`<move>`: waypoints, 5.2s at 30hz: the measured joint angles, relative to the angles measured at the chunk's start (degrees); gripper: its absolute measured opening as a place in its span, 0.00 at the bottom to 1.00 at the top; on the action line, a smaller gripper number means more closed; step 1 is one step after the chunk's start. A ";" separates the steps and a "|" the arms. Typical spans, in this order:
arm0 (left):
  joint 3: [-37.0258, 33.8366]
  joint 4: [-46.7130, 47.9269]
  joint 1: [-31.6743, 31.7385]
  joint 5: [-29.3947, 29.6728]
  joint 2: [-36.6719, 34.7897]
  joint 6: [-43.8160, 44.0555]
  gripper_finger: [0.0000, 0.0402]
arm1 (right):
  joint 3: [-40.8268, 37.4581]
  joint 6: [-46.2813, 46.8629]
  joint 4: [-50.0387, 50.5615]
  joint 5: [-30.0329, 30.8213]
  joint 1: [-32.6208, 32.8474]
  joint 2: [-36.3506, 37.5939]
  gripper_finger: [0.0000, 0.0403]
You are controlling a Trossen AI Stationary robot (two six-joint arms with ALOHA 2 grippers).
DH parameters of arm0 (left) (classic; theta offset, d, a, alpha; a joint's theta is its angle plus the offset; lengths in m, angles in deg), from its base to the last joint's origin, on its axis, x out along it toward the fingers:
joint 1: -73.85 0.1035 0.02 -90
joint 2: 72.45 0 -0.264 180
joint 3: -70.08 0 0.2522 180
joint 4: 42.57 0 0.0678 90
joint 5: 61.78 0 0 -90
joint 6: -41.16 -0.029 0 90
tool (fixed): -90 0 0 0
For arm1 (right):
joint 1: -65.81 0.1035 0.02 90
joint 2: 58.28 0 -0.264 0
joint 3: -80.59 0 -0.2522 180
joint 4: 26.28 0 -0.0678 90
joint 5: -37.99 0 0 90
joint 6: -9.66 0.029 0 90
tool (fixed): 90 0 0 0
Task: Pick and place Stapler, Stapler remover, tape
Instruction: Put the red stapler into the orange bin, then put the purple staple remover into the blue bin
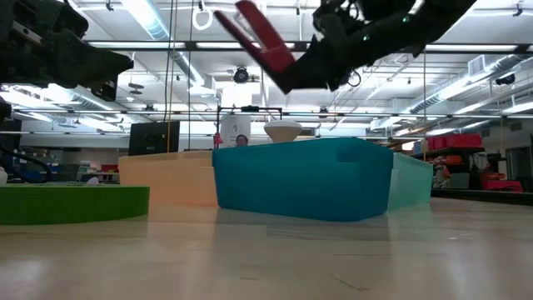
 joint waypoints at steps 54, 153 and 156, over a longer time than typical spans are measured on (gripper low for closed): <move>0.00 0.01 -0.02 -0.02 0.02 -0.02 0.08 | 27.85 4.34 25.58 -4.25 -5.99 -29.93 0.43; 0.01 0.02 -0.01 -0.02 0.02 -0.02 0.08 | -25.69 -1.84 -4.81 -2.74 13.89 21.71 0.00; 0.01 0.04 -0.02 -0.02 0.02 -0.03 0.08 | -29.43 -1.83 -4.93 -2.75 13.13 26.80 0.00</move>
